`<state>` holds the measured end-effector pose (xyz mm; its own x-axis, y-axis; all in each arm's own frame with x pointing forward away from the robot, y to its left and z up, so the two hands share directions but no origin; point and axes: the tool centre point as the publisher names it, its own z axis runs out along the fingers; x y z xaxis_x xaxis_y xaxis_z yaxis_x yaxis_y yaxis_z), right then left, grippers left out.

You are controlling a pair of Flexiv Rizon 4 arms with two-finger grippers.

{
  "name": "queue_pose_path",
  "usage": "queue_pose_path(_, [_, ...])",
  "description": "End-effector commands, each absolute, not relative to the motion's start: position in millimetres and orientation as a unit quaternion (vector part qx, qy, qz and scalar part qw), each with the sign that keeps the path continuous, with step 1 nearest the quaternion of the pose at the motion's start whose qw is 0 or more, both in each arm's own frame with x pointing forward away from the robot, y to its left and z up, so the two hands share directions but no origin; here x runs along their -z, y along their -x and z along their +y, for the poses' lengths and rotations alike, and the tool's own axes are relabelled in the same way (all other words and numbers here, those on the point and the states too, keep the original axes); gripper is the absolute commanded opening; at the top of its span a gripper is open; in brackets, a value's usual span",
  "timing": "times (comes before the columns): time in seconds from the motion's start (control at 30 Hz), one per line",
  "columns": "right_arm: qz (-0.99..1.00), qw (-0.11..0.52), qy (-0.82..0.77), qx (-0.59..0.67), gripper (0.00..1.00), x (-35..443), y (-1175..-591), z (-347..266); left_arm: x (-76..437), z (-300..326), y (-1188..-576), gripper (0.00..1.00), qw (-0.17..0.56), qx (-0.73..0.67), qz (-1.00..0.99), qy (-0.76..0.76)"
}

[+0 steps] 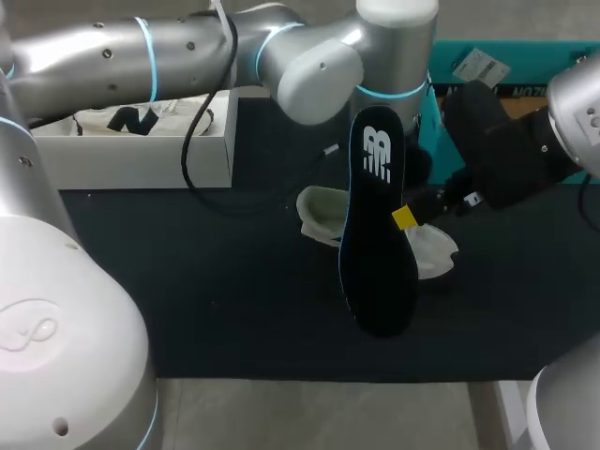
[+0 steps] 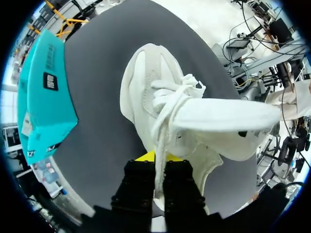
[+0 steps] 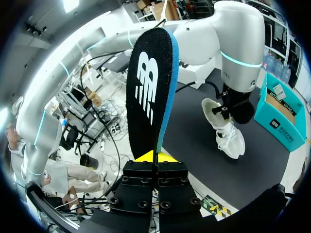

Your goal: Take the shoe out of the shoebox, open the shoe tongue, remove and reinsert the insole, then place the shoe into the shoebox

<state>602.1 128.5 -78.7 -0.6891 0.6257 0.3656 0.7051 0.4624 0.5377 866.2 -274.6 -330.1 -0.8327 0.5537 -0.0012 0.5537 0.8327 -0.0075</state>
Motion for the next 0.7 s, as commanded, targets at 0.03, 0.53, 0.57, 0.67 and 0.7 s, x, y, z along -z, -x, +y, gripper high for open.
queue_pose_path(0.03, [-0.854,0.06,0.39,0.338,0.0,78,-606,133,314,-269,-866,0.0,0.015,0.019,-0.83,0.557])
queue_pose_path(0.53, [-0.854,0.06,0.39,0.338,0.0,78,-606,133,293,-262,-867,0.0,-0.079,-0.078,-0.72,0.685])
queue_pose_path(0.57, [-0.854,0.06,0.39,0.338,0.0,78,-606,133,293,-262,-867,0.0,-0.079,-0.078,-0.72,0.685])
queue_pose_path(0.67, [-0.854,0.06,0.39,0.338,0.0,78,-606,133,293,-262,-867,0.0,-0.079,-0.078,-0.72,0.685])
queue_pose_path(0.7, [-0.854,0.06,0.39,0.338,0.0,78,-606,133,293,-262,-867,0.0,-0.079,-0.078,-0.72,0.685])
